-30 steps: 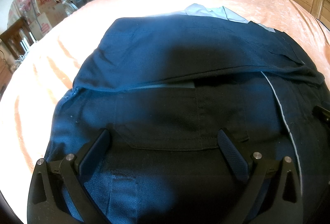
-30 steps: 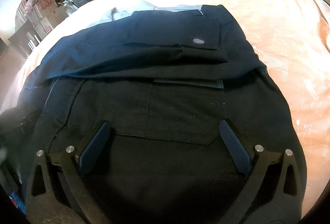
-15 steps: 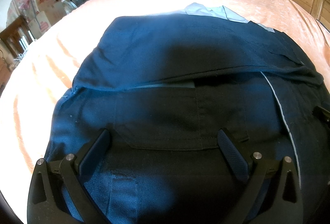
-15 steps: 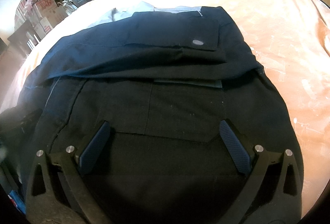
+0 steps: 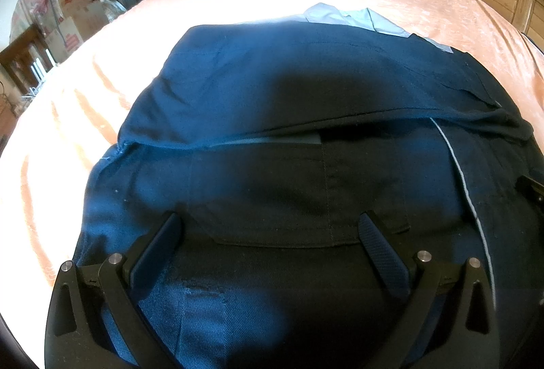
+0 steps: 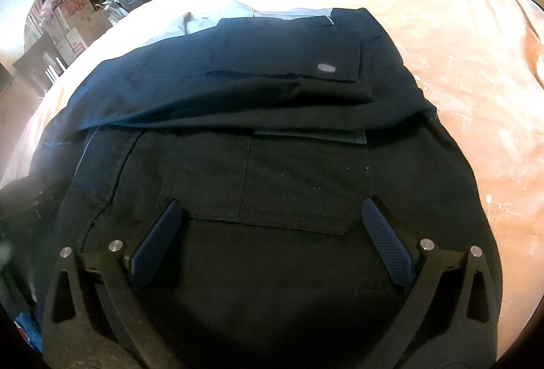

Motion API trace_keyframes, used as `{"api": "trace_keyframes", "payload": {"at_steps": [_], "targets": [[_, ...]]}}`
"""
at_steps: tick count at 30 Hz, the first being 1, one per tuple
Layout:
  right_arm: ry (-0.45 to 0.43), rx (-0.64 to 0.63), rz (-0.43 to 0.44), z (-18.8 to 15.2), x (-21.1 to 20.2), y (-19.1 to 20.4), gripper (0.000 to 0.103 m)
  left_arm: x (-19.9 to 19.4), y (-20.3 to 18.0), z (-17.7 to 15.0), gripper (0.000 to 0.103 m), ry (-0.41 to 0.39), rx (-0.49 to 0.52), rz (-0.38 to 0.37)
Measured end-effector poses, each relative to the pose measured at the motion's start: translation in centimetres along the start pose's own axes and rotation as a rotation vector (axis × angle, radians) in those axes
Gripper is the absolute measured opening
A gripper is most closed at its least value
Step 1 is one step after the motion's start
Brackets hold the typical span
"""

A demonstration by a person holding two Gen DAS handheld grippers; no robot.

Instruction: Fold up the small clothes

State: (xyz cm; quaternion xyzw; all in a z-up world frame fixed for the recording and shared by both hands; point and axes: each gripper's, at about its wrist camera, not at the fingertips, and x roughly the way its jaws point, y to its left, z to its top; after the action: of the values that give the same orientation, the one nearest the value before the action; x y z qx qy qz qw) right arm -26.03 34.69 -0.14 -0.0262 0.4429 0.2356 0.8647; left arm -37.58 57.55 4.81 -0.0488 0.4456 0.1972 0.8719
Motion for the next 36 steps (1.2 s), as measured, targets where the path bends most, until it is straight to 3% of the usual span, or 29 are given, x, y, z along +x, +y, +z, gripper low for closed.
{"api": "trace_keyframes", "payload": {"at_steps": [36], "targets": [[-0.002, 0.011, 0.016, 0.08, 0.25, -0.31, 0.103, 0.05, -0.01, 0.04, 0.103, 0.000, 0.001, 0.000]]}}
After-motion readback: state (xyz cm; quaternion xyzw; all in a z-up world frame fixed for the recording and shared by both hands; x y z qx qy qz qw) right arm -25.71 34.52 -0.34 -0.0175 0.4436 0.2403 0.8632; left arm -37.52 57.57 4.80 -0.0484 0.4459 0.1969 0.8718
